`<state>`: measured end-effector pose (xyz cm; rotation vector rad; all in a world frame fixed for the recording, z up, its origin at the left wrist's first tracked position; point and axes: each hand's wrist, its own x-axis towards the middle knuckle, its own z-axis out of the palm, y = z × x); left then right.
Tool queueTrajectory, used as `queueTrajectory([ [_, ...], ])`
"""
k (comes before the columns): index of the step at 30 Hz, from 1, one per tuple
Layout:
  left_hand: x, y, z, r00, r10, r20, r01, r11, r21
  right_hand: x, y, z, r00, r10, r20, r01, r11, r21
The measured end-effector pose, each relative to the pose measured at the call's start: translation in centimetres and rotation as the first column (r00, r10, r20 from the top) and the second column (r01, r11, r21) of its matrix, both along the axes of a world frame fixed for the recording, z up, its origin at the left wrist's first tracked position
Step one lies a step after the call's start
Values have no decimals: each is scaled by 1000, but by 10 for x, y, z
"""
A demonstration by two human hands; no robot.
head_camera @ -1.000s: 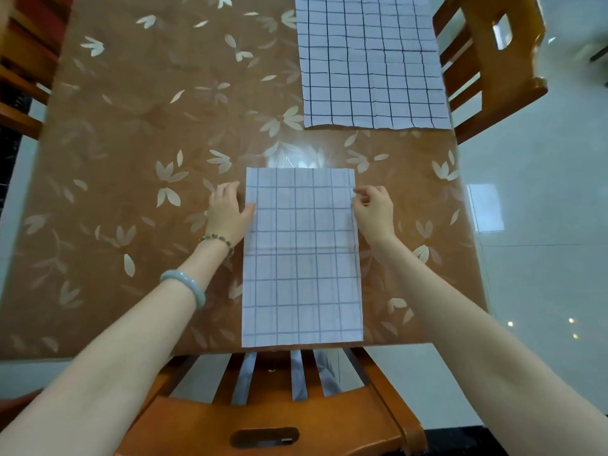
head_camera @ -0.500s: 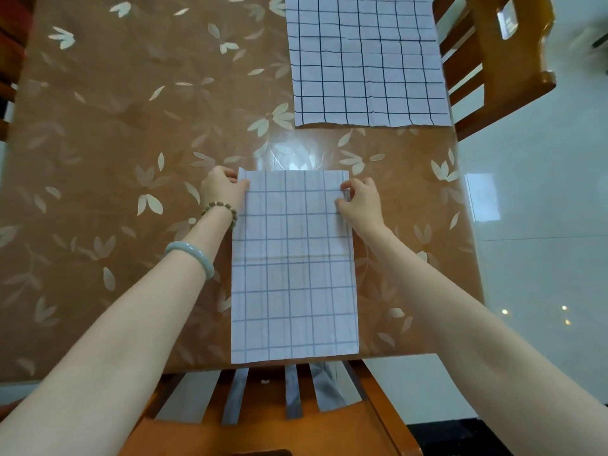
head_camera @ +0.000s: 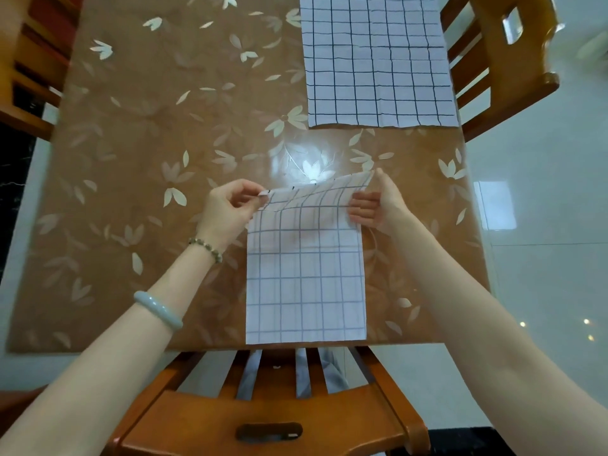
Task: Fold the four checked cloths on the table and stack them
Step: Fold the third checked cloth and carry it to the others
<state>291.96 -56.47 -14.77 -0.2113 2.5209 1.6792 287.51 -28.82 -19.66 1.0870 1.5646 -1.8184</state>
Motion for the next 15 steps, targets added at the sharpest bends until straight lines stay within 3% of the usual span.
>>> queueTrajectory([
  [5,35,-14,5,994,-107,2,107,994,5,11,14,26,998,7,59,2,988,-156],
  [9,47,-14,9,997,-74,-9,75,995,62,20,13,45,996,75,41,-72,994,-77],
  [15,37,-17,20,997,-61,-53,65,994,88,22,5,69,992,-27,-122,20,998,-54],
])
